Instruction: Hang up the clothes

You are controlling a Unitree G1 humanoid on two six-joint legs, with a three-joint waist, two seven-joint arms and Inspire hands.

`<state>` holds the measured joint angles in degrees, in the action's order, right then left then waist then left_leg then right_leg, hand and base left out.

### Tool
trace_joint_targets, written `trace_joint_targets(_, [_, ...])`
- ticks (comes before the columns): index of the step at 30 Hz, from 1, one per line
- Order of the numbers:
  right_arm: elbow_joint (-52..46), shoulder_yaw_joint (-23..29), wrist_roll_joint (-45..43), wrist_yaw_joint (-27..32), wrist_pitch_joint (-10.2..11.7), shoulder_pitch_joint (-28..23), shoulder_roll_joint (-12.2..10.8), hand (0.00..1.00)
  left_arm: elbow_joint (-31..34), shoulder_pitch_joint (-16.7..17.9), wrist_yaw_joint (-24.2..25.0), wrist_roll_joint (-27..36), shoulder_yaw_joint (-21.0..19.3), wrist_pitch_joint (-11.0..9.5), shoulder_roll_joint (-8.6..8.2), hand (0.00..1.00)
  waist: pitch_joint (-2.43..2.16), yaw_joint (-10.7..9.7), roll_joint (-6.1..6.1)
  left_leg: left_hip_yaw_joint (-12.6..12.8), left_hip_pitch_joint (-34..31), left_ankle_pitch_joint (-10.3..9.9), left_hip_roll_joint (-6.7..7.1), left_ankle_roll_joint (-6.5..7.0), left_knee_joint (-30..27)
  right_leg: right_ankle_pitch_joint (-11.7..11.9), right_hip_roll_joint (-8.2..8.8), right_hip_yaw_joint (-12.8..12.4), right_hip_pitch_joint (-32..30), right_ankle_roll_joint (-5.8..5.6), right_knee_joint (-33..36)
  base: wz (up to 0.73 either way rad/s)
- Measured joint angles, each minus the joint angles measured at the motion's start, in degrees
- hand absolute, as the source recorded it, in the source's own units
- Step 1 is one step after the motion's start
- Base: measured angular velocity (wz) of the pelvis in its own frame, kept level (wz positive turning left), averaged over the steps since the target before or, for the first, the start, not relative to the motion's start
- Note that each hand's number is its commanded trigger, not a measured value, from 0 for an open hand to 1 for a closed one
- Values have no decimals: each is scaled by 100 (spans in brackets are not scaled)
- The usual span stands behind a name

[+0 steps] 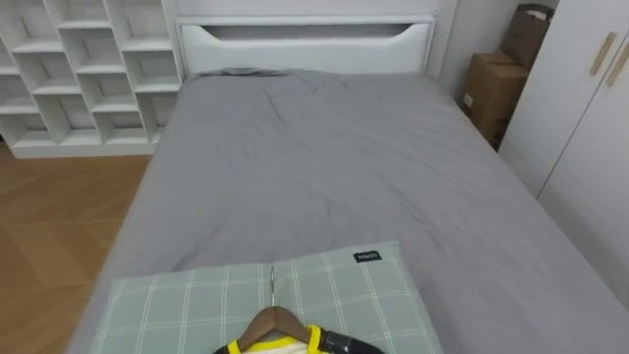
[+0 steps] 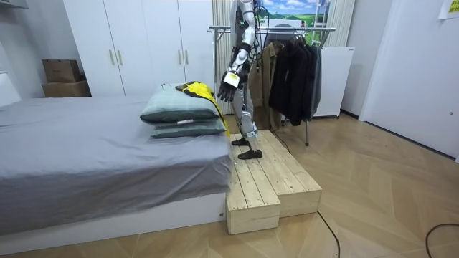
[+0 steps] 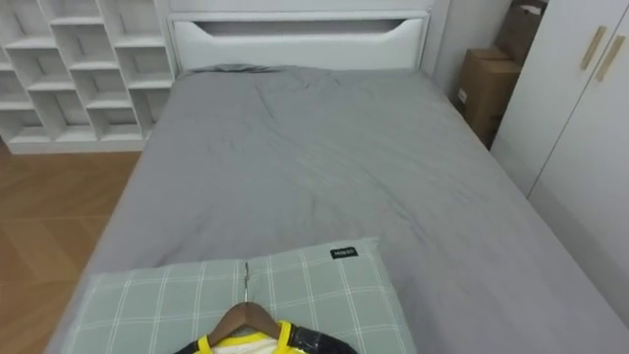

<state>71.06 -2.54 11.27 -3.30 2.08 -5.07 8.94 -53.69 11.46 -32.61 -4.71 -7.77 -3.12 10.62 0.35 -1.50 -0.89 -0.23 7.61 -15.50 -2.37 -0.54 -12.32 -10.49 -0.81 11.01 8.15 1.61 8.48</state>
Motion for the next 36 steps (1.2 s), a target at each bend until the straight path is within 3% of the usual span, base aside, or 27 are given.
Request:
trace_joint_targets(4, [-174, 46, -134, 49, 60, -88, 1, 0, 617, 23, -230, -652, 4, -88, 2, 0, -4, 20, -15, -14, -8, 9, 7, 3, 14, 4, 7, 11, -17, -5, 21, 0])
trace_joint_targets(9, [-225, 151, -332, 73, 77, -74, 62, 0, 962, -53, -454, -1262, 194, -191, 40, 0, -49, -78, -78, -19, 21, 22, 28, 24, 55, 15, 23, 23, -3, -21, 18, 0])
trace_joint_targets(16, [-228, 169, -481, 62, 110, -82, 82, 0, 1124, -220, -477, -1807, 344, -195, 48, 0, -27, -244, -110, 6, 138, 26, 37, 31, 72, 16, 39, 21, 84, -25, 18, -1])
trace_joint_targets(20, [-228, 227, -670, 55, 111, -94, 122, 0, 1681, -309, -463, -2396, 388, -194, 89, 0, -41, -327, -66, -1, 83, 36, 63, 47, 62, 10, 60, -7, 43, -35, -2, 0])
trace_joint_targets(23, [-228, 274, -734, -6, 148, -133, 213, 0, 1951, -481, -436, -2691, 472, -201, 183, 0, -26, -367, -109, -9, 82, 47, 92, 66, 64, -2, 84, -11, 66, -60, -27, 0])
trace_joint_targets(30, [-174, 387, -706, -67, 154, -204, 295, 0, 2122, -708, -372, -2654, 586, -216, 263, 0, -30, -514, -182, 15, 21, 50, 99, 71, 62, 9, 84, -66, 1, -77, -46, -2])
trace_joint_targets(36, [-192, 375, -611, -129, 154, -170, 299, 0, 2242, -1228, -124, -2712, 615, -166, 388, 0, -22, -610, -161, 21, -130, 96, 102, 80, 83, 28, 99, -70, -193, -77, 35, 0])
